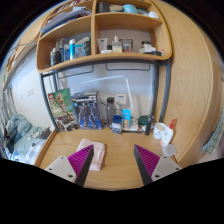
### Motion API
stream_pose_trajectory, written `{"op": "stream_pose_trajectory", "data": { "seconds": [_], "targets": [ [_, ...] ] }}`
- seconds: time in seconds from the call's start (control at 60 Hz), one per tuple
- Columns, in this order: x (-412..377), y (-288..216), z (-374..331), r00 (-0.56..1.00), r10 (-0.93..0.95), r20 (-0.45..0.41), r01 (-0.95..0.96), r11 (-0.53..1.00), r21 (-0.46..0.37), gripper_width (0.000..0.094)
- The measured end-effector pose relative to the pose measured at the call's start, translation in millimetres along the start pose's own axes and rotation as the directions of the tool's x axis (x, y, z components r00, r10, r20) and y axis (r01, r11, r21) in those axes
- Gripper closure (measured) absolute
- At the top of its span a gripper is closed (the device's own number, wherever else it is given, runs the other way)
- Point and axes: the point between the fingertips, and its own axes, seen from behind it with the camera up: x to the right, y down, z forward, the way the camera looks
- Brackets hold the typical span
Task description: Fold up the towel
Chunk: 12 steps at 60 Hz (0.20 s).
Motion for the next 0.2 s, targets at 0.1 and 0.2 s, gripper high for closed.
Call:
{"op": "stream_pose_trajectory", "data": {
  "seconds": [0.1, 0.2],
  "targets": [
    [11, 9, -4, 1.0, 0.008, -0.018, -0.008, 1.0, -0.004, 0.0126],
    [18, 10, -7, 1.0, 0.017, -0.026, -0.017, 1.0, 0.002, 0.0125]
  ]
}}
